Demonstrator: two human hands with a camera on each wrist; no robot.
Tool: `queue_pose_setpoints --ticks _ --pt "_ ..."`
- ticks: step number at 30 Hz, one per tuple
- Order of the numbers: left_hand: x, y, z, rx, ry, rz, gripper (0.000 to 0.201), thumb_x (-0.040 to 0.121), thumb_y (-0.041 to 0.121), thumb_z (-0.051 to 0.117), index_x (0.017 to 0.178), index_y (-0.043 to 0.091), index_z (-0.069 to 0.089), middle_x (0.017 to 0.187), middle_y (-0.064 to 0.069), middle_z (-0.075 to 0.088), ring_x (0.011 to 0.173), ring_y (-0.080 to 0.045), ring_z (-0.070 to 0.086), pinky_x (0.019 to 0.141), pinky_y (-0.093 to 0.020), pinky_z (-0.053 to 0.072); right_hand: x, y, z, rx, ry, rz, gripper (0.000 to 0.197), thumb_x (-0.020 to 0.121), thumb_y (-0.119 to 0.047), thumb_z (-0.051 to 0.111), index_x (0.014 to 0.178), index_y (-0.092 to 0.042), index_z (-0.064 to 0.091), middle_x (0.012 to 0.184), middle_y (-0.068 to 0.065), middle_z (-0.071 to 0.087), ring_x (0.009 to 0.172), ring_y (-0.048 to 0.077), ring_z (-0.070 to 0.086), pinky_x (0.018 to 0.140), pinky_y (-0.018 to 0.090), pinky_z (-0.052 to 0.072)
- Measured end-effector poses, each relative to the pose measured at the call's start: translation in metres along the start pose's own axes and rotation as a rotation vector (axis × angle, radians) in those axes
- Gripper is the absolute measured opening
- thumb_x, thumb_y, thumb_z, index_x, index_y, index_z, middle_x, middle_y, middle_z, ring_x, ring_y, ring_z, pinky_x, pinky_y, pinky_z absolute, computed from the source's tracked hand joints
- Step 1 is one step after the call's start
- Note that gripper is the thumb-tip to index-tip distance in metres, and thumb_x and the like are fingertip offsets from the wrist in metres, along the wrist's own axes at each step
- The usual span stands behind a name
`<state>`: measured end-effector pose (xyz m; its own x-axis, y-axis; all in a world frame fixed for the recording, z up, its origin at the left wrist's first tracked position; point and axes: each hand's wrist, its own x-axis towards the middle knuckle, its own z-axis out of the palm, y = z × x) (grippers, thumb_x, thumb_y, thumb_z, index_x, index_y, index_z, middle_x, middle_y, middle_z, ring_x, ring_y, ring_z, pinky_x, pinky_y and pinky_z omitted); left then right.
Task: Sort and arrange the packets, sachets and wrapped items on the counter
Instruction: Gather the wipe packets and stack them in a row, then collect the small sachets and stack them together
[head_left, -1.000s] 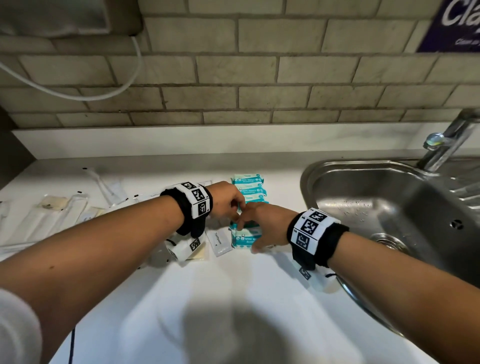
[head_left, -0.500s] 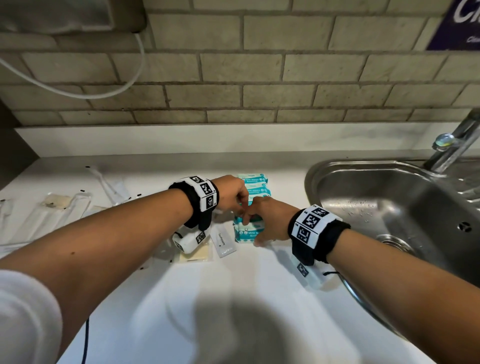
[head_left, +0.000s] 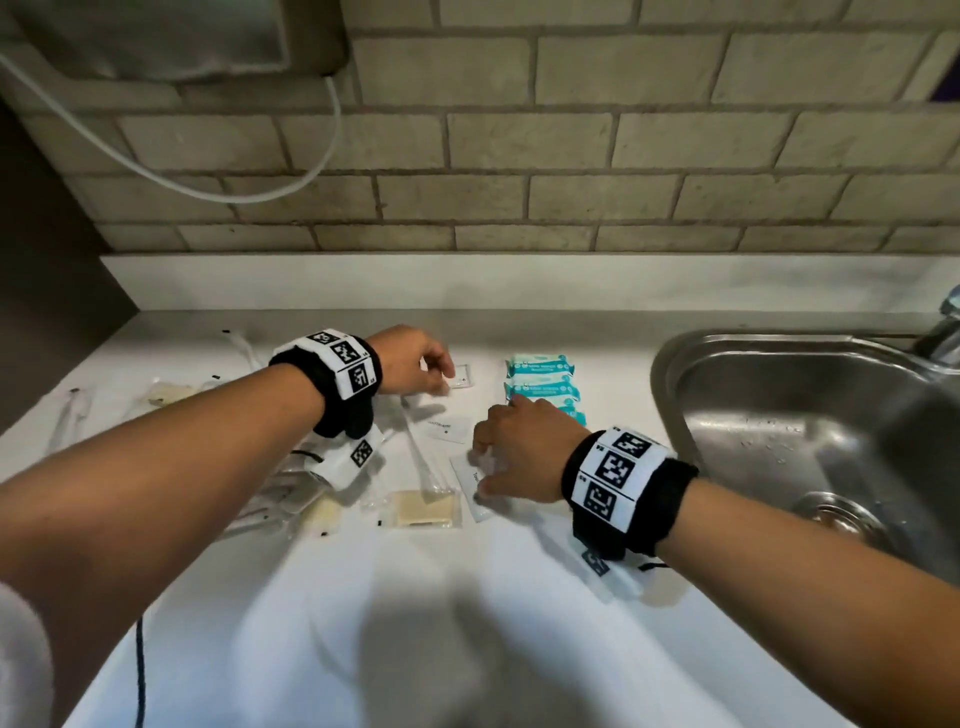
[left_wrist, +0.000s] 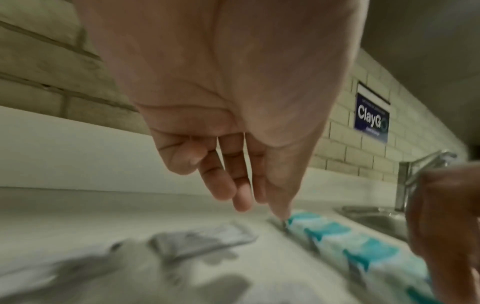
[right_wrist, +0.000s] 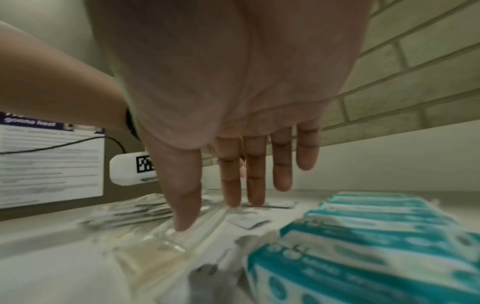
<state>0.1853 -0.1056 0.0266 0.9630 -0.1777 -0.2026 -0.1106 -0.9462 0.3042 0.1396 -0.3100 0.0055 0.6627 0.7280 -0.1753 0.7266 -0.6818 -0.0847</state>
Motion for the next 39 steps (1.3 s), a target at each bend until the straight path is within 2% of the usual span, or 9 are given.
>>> queue_pose_setpoints --ticks 7,12,16,20,27,33,35,37,39 --pt "-0.021 -0.02 0.039 0.044 -0.092 -0.095 0.044 0.087 0.037 0.067 0.129 0.024 0.06 0.125 0.007 0.06 0.114 -0.014 0.058 0.096 -0.026 0.043 0.024 -0.023 0.015 -0.201 -0.164 0.072 0.049 0.079 -0.046 0.059 0.119 -0.018 0.056 0.119 0.006 0.058 0.119 0.029 0.046 0.109 0.045 0.027" --pt "-0.006 -0.013 0.041 0.134 -0.108 -0.147 0.04 0.082 0.033 0.071 0.119 0.02 0.061 0.113 0.002 0.064 0.105 -0.02 0.061 0.089 -0.029 0.048 0.044 -0.022 0.009 -0.156 -0.288 0.113 0.05 0.072 -0.047 0.073 0.112 -0.02 0.063 0.117 0.005 0.06 0.121 0.027 0.046 0.115 0.05 0.017" --pt "0.004 -0.009 0.037 0.093 -0.225 -0.225 0.027 0.066 0.033 0.075 0.083 0.014 0.069 0.078 -0.002 0.07 0.074 -0.025 0.066 0.072 -0.032 0.054 0.061 -0.016 0.007 0.1 -0.344 0.225 0.047 0.061 -0.035 0.086 0.098 -0.013 0.068 0.102 0.004 0.071 0.104 0.026 0.061 0.104 0.043 0.037" --pt "0.01 -0.01 0.035 0.119 -0.265 -0.192 0.03 0.063 0.035 0.072 0.083 0.013 0.068 0.074 0.001 0.065 0.068 -0.02 0.057 0.075 -0.036 0.055 0.07 -0.012 0.006 0.2 -0.378 0.27 0.043 0.054 -0.028 0.089 0.09 -0.014 0.069 0.091 0.001 0.072 0.089 0.025 0.065 0.08 0.034 0.048" --pt "-0.008 -0.018 0.022 -0.075 0.097 -0.086 0.015 0.085 0.022 0.067 0.081 0.023 0.053 0.079 0.005 0.058 0.075 -0.018 0.055 0.07 -0.028 0.045 0.111 0.005 0.052 0.118 -0.371 0.263 0.052 0.026 -0.034 0.081 0.075 -0.029 0.065 0.064 -0.01 0.07 0.061 0.019 0.071 0.068 0.042 0.06" --pt "-0.052 -0.027 -0.014 -0.391 0.254 -0.045 0.014 0.088 0.022 0.067 0.097 0.017 0.058 0.091 0.0 0.065 0.074 -0.016 0.063 0.069 -0.028 0.051 0.132 0.007 0.067 0.06 -0.275 0.275 0.061 0.029 -0.035 0.085 0.082 -0.033 0.054 0.083 -0.013 0.067 0.072 0.018 0.07 0.072 0.037 0.06" --pt "-0.068 -0.038 -0.021 -0.432 0.272 -0.092 0.012 0.09 0.021 0.065 0.1 0.02 0.06 0.082 0.005 0.064 0.064 -0.008 0.063 0.056 -0.019 0.051 0.107 -0.021 0.026 0.126 -0.178 0.27 0.043 0.056 -0.026 0.082 0.088 -0.035 0.055 0.104 -0.007 0.066 0.088 0.023 0.068 0.08 0.034 0.056" --pt "-0.082 -0.058 -0.024 -0.419 0.301 -0.143 0.012 0.091 0.021 0.064 0.102 0.022 0.061 0.075 0.006 0.062 0.057 -0.004 0.058 0.047 -0.012 0.044 0.096 -0.037 0.002 0.163 -0.084 0.272 0.031 0.082 -0.009 0.065 0.111 -0.018 0.062 0.12 0.008 0.059 0.106 0.03 0.062 0.088 0.032 0.051" --pt "-0.096 -0.08 -0.025 -0.439 0.337 -0.216 0.011 0.092 0.021 0.061 0.103 0.023 0.061 0.078 -0.002 0.064 0.06 -0.011 0.06 0.05 -0.015 0.046 0.095 -0.048 -0.013 0.195 0.032 0.276 0.036 0.085 -0.002 0.059 0.119 -0.012 0.059 0.123 0.013 0.053 0.109 0.032 0.059 0.087 0.031 0.048"
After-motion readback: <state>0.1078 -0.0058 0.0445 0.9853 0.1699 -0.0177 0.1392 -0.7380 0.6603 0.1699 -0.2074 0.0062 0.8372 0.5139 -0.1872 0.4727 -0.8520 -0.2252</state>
